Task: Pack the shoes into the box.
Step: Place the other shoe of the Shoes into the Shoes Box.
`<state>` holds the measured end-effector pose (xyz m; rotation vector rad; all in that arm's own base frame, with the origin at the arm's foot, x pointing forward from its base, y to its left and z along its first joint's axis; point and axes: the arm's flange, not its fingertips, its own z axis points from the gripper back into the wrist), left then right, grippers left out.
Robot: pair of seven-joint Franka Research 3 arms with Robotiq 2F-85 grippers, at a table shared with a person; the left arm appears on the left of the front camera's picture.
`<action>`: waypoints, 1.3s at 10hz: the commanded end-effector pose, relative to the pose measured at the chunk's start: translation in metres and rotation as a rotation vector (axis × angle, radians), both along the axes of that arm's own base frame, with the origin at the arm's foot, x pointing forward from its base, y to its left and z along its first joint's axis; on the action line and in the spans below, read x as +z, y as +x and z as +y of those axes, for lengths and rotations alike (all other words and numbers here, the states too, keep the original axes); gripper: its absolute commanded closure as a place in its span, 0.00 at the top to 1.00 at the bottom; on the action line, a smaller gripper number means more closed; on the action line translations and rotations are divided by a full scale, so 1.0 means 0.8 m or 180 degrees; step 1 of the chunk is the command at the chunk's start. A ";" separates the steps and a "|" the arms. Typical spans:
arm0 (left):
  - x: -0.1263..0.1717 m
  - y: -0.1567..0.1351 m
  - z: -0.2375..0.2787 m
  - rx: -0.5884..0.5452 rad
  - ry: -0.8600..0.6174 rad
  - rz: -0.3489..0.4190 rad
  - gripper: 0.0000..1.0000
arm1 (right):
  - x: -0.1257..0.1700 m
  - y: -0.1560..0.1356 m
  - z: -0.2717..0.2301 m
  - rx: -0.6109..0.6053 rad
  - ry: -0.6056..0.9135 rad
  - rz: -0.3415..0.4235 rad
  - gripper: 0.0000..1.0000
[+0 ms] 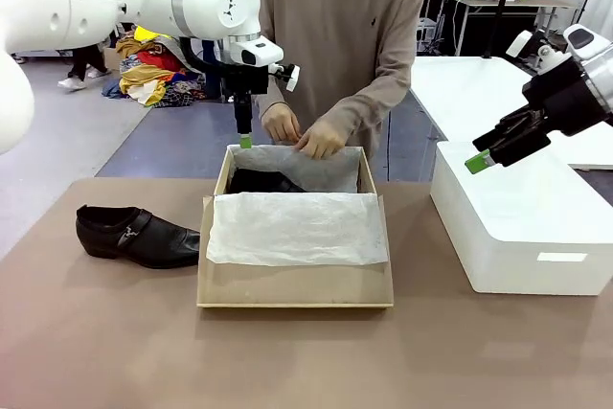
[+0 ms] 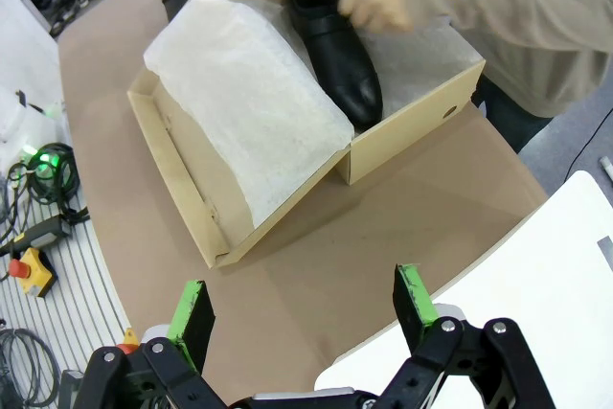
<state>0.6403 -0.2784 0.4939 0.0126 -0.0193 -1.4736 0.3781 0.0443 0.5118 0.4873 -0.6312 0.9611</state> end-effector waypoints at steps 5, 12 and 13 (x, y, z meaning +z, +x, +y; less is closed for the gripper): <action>0.021 -0.055 0.118 -0.0196 -0.0079 -0.0157 1.00 | -0.002 0.004 0.000 0.0070 0.0088 -0.0070 1.00; 0.014 -0.081 0.252 -0.0506 -0.0121 -0.0234 1.00 | -0.002 0.004 0.000 0.0070 0.0088 -0.0070 1.00; 0.012 -0.079 0.259 -0.0515 -0.0094 -0.0220 1.00 | -0.002 0.004 0.000 0.0070 0.0088 -0.0070 1.00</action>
